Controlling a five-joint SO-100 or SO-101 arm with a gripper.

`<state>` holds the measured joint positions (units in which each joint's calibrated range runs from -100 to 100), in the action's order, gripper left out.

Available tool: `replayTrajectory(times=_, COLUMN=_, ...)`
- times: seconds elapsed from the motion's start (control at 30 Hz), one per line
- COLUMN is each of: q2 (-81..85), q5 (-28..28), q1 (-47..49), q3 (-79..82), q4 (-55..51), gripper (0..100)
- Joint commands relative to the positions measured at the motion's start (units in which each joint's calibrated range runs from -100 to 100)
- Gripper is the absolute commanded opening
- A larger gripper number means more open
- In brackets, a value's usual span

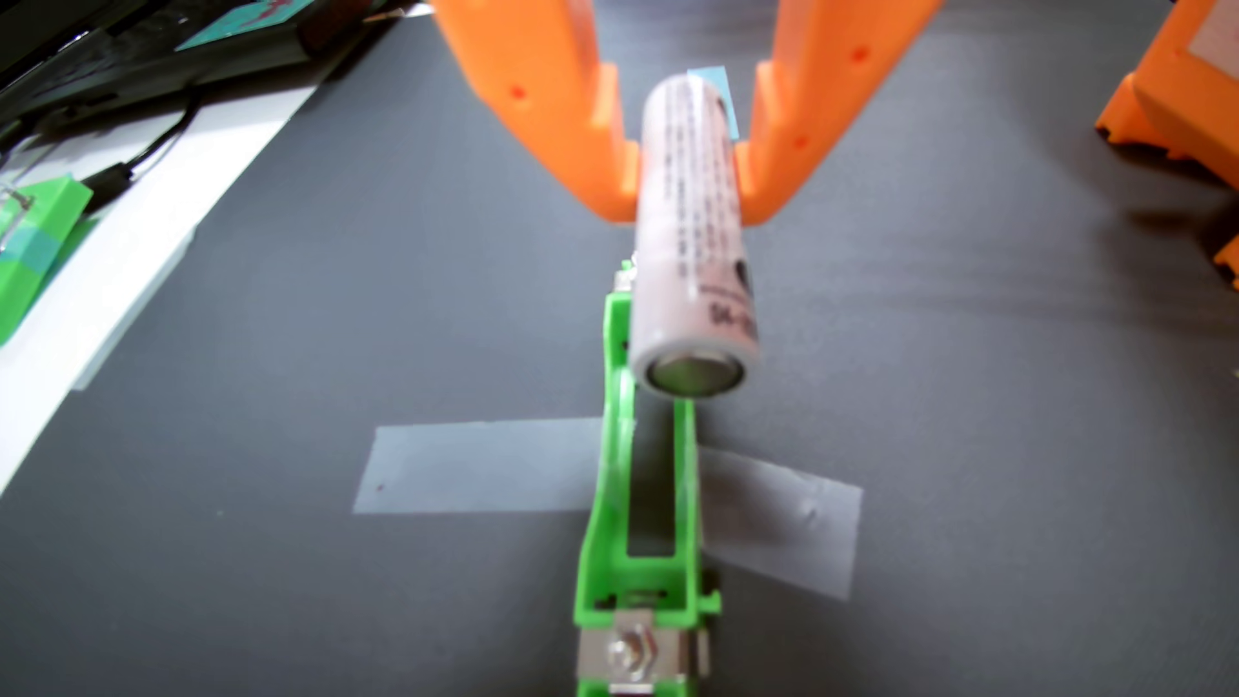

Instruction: Insert Battery

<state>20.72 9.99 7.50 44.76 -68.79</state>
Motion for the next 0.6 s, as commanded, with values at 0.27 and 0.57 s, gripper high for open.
replayTrajectory(times=0.27, q2=1.0, q5=0.5, q1=0.4, q3=2.8, q4=4.4, gripper=2)
replayTrajectory(times=0.57, q2=1.0, q5=0.5, q1=0.5, q3=2.9, q4=4.4, gripper=2)
